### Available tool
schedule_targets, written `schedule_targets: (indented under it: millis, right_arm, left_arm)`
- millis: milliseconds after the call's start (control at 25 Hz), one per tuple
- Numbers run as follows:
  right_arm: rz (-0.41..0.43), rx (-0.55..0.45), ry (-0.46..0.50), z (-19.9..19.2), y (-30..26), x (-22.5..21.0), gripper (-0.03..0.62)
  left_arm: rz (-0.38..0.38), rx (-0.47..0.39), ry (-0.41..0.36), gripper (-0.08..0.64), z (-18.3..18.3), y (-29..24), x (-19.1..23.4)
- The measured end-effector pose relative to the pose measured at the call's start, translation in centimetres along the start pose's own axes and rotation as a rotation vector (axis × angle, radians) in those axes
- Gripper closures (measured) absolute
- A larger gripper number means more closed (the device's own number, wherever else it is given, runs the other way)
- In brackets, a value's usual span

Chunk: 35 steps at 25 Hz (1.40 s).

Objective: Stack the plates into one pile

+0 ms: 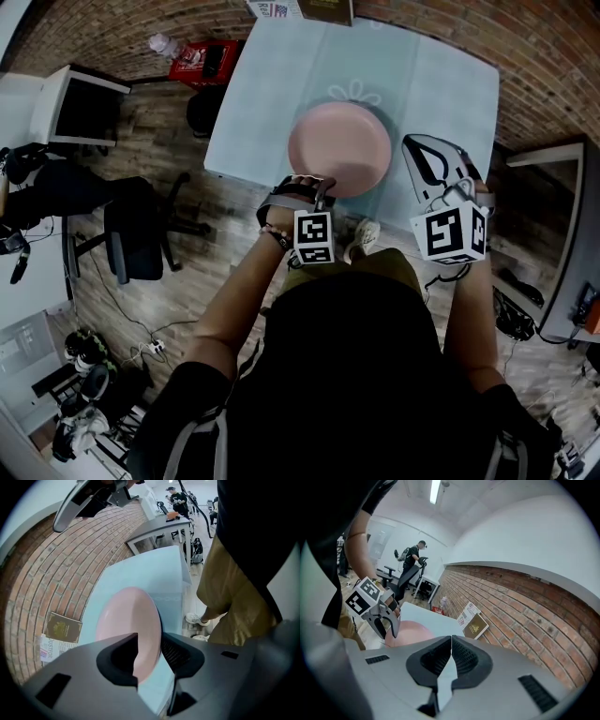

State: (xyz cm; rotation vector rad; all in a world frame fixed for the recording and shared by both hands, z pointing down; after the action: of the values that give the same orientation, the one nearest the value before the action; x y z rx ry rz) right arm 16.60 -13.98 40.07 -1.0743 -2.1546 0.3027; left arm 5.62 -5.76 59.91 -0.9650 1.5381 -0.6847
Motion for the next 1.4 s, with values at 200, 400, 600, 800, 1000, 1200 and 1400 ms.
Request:
schedule_targets:
  millis: [200,400,600,800,1000,1200,1400]
  right_arm:
    - [0.004,-0.011,-0.002,0.3,-0.3,0.2,0.557]
    - [0.005,-0.025,-0.010,0.1,-0.3,0.0,0.557]
    - [-0.006,-0.012,-0.023,-0.6,-0.1,-0.4,0.557]
    - [-0.017,-0.004,-0.032,-1.1,0.1,-0.8,0.557]
    - [-0.015,-0.005,-0.031,-0.9,0.1,-1.0,0.557]
    - [-0.022,0.005,-0.031,-1.0,0.0,-1.0,0.558]
    - [-0.035,0.017,-0.021,-0.3,-0.3,-1.0,0.557]
  left_arm:
    - [-0.002,0.012,0.001,0.390,0.3,0.3,-0.1]
    - [-0.012,0.029,0.006,0.388,0.2,0.4,0.1]
    - [0.000,0.030,0.006,0.388,0.6,1.3,0.2]
    - [0.026,0.009,0.031,0.387,1.4,1.5,1.3]
    - [0.021,0.007,0.040,0.388,1.4,1.4,1.8]
    - [0.059,-0.002,0.065,0.437,0.7,1.5,2.8]
    - [0.145,-0.034,0.083,0.521,0.3,2.9,5.6]
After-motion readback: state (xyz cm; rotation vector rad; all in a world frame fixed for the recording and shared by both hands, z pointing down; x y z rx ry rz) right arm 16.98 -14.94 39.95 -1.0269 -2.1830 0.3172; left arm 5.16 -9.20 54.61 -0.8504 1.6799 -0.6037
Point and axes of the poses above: the fingertips, and each gripper's own axes: y backward along the fingers, x to its left, z out of its top, the point moved 1 cm from there along y, backward along the fingers, and after that the axes turned 5 degrees about z, right-handed, at the moved point
